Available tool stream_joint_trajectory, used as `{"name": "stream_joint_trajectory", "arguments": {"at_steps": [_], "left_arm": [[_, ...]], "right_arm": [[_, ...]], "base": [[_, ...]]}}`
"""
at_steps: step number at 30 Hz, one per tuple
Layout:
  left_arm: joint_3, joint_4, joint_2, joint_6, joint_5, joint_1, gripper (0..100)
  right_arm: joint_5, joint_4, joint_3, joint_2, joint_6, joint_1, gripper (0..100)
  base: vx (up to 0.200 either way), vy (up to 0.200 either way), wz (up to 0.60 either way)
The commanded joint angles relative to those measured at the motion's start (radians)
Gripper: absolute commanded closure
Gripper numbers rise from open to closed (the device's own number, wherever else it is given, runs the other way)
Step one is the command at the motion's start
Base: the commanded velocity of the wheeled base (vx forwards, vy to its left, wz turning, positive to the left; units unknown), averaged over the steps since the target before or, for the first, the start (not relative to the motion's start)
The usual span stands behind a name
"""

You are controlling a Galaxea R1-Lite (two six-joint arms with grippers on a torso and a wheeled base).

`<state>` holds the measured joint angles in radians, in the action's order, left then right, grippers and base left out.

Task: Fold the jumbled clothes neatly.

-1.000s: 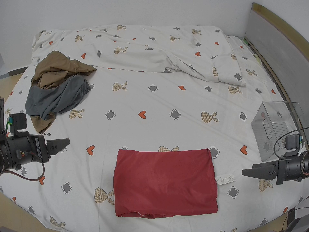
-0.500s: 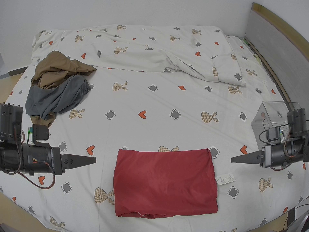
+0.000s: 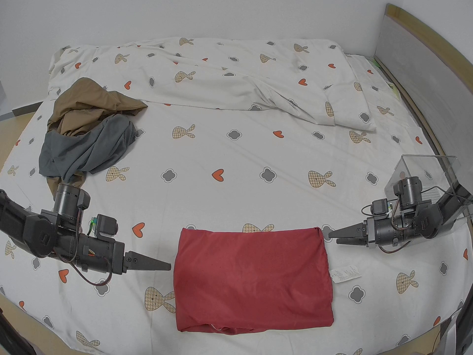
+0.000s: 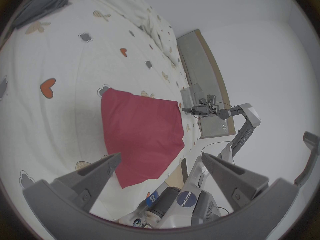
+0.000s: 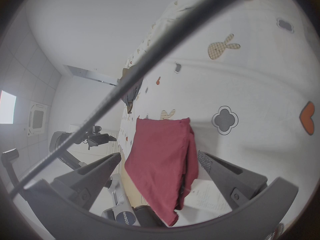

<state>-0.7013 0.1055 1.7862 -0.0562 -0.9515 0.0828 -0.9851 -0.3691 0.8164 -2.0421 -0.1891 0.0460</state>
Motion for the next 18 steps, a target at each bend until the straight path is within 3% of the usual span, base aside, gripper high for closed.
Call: {"name": "stream_joint_trajectory", "arguments": {"at_steps": [1,13,18], "left_arm": [[-0.024,0.002,0.127,0.012,-0.010,-0.023,0],[-0.081,0.008,0.239,0.016,-0.007,-0.023,0],[-0.093,0.034,0.263,0.015,-0.004,-0.021,0]], "right_arm": [[-0.006,-0.007,0.043,-0.110,0.002,-0.011,0],[0.000,-0.001,0.058,-0.178,-0.030,0.029,0],[0.048,-0.001,0.072,-0.187,-0.041,0.063,0]], "base": [[0.000,0.000,0.00],[0.000,0.000,0.00],[0.000,0.000,0.00]]}}
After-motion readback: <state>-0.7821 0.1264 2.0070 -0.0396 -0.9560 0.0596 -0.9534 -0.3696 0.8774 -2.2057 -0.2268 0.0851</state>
